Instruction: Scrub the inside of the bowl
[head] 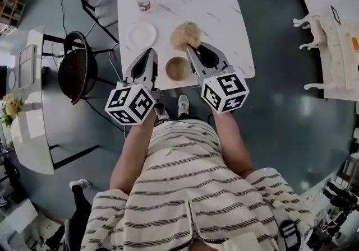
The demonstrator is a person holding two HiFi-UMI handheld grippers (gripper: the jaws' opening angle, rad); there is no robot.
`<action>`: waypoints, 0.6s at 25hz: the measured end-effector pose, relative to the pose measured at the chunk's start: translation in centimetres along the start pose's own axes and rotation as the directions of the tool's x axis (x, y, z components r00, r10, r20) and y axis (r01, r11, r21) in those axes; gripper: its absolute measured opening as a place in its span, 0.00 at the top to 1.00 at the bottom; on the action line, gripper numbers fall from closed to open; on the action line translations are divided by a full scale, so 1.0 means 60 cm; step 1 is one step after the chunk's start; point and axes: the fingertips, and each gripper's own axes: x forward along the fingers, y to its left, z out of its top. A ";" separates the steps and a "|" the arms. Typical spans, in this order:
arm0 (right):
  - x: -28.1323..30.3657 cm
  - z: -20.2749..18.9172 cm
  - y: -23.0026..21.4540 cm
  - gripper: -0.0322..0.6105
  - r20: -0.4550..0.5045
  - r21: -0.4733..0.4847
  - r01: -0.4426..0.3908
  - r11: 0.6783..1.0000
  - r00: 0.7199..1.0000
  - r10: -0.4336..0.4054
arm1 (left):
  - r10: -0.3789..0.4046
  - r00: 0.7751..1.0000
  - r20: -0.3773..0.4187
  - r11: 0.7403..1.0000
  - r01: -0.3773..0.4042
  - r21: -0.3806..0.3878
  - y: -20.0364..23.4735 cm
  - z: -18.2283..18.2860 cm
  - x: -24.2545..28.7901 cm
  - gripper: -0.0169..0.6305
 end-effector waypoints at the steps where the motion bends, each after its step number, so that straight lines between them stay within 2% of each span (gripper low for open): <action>1: -0.004 0.010 0.003 0.85 0.015 -0.007 0.004 1.000 1.000 -0.004 | 0.002 1.000 0.015 1.000 -0.002 0.029 -0.007 0.010 -0.004 0.97; 6: -0.023 0.056 0.021 0.85 0.084 -0.050 0.023 0.998 0.996 -0.019 | 0.004 0.996 0.084 0.986 -0.018 0.163 -0.040 0.056 -0.017 0.97; 15: -0.041 0.102 0.041 0.85 0.162 -0.092 0.030 0.995 0.987 -0.015 | -0.028 0.986 0.167 0.950 -0.026 0.311 -0.088 0.104 -0.037 0.97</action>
